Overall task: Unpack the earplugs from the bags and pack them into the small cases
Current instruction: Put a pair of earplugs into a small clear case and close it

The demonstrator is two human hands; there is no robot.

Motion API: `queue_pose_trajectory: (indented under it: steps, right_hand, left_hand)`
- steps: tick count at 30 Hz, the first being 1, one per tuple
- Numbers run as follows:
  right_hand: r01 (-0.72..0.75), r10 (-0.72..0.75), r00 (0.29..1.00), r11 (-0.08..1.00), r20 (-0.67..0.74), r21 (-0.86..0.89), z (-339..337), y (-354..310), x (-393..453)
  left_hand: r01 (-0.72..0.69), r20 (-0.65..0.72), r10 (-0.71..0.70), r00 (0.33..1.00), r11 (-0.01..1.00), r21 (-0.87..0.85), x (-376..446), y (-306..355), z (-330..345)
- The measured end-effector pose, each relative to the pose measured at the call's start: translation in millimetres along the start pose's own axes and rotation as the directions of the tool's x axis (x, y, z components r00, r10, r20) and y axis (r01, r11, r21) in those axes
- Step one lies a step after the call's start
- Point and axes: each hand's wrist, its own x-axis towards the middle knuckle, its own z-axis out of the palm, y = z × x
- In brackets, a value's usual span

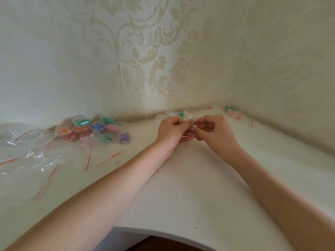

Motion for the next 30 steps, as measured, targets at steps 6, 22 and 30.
queue_pose_trajectory:
  steps: [6, 22, 30]
  right_hand:
    - [-0.205, 0.19, 0.979, 0.912, 0.077, 0.356, -5, -2, 1]
    - [0.105, -0.105, 0.994, 0.982, 0.009, -0.155, 7, -11, -9]
    - [0.087, -0.118, 0.987, 0.961, -0.107, -0.262, 11, -12, -8]
  left_hand:
    - [-0.053, 0.081, 0.052, 0.995, 0.998, 0.016, 1, 3, -2]
    - [-0.352, 0.148, 0.319, 0.936, 0.829, 0.436, -10, -2, 12]
    - [-0.335, 0.079, 0.348, 0.934, 0.777, 0.534, -12, -2, 13]
